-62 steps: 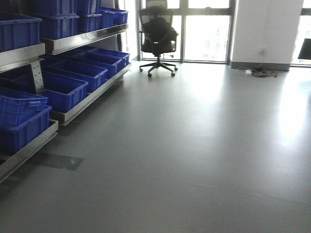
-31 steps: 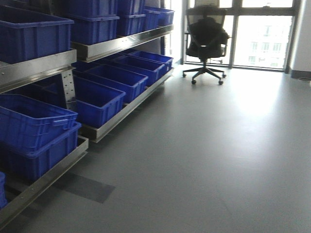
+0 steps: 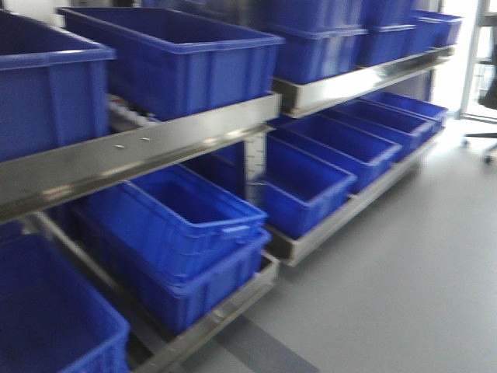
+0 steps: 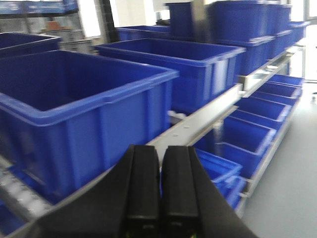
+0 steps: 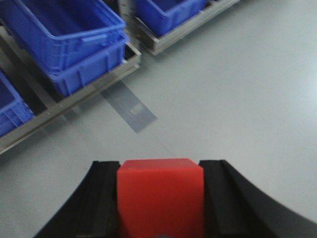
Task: Pick red cube and place on left shelf
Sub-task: 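Turn and approach the shelf rack of blue bins, then lower the red cube into the blue bin and open the right gripper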
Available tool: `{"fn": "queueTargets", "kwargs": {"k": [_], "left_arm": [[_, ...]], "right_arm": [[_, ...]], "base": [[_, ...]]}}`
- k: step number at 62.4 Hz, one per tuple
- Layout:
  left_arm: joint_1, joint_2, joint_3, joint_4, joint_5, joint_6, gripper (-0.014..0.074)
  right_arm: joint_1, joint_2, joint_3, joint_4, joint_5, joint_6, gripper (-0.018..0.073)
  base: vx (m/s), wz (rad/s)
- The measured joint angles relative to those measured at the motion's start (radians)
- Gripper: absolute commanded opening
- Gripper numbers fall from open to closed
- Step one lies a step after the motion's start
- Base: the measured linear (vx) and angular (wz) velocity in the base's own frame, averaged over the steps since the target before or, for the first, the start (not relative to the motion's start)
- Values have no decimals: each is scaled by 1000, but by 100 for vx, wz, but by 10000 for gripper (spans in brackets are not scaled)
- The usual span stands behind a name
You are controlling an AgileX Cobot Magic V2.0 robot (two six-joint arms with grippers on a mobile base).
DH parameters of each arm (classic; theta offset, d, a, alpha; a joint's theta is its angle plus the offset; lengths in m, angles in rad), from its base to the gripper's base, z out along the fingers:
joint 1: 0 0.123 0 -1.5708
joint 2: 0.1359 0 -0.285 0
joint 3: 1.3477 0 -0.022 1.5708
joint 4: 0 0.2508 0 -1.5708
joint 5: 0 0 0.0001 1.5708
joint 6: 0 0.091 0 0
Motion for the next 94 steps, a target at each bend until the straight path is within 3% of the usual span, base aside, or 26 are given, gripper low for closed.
{"fn": "queueTargets", "kwargs": {"k": [59,94], "left_arm": [[0,0,0,0,0,0,106],[0,0,0,0,0,0,106]], "right_arm": [[0,0,0,0,0,0,57],[0,0,0,0,0,0,57]], "base": [[28,65],[4,26]]}}
